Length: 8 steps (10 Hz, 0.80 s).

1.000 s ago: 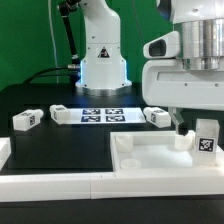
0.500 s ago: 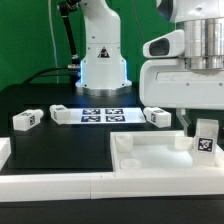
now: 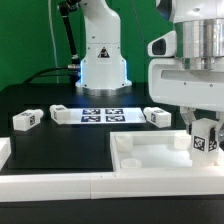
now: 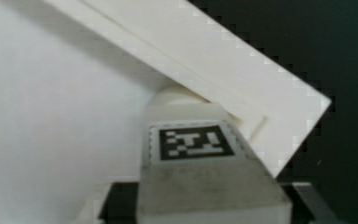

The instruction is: Assemble square table

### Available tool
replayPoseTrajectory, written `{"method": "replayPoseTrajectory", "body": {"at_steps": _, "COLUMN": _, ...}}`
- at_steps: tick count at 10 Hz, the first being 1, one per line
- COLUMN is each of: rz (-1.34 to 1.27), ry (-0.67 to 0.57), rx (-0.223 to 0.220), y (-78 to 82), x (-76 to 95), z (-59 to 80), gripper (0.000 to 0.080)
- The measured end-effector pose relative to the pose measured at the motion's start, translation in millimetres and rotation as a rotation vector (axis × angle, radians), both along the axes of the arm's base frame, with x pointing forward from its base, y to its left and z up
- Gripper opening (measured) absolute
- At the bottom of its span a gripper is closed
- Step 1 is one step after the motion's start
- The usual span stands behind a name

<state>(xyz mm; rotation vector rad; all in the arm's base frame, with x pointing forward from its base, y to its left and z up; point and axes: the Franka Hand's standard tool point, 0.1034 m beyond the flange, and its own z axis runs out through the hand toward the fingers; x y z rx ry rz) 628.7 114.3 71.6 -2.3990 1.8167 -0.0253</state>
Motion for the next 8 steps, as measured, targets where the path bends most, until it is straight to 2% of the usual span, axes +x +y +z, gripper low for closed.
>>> {"method": "replayPoseTrajectory", "body": {"at_steps": 2, "rz": -0.325, "ry": 0.074, "rx": 0.096, "y": -1.3, "x": 2.5, "z": 2.1, "gripper": 0.0291}}
{"method": "replayPoseTrajectory", "body": {"at_steps": 3, "rz": -0.439, "ry": 0.086, "rx": 0.112, "y": -2.5, "x": 2.6, "z": 1.9, "gripper": 0.0291}}
{"method": "replayPoseTrajectory", "body": {"at_steps": 5, "rz": -0.532, "ry": 0.097, "rx": 0.119, "y": -1.1, "x": 2.3, "z": 1.3, "gripper": 0.0291}}
{"method": "replayPoseTrajectory", "body": {"at_steps": 7, "rz": -0.428, "ry": 0.078, "rx": 0.099, "y": -0.9, "x": 2.2, "z": 0.7, "gripper": 0.0309}}
{"method": "replayPoseTrajectory", "body": {"at_steps": 8, "rz": -0.291, "ry": 0.046, "rx": 0.060, "y": 1.0, "x": 1.8, "z": -0.5, "gripper": 0.0488}}
